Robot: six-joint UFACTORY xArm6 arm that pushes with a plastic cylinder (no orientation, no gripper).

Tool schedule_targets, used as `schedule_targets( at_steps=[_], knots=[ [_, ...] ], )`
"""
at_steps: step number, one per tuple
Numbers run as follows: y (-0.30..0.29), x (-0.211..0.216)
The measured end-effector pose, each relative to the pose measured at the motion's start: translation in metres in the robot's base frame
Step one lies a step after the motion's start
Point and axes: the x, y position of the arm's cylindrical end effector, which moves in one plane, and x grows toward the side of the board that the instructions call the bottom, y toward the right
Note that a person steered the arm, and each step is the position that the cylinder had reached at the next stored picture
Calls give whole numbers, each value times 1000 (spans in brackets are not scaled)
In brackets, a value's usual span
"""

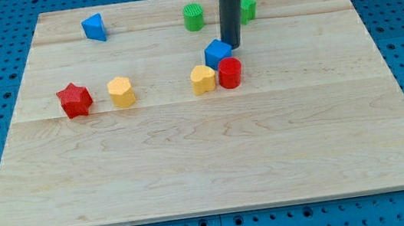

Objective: Point at the green star

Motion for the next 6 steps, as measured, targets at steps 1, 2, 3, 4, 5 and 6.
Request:
schedule_targets(
  at_steps=[1, 2, 3, 4, 5, 6],
  knots=[
    [-11, 9],
    [-14, 14],
    [30, 0],
    [85, -33],
    [111, -72],
    [105, -94]
  ],
)
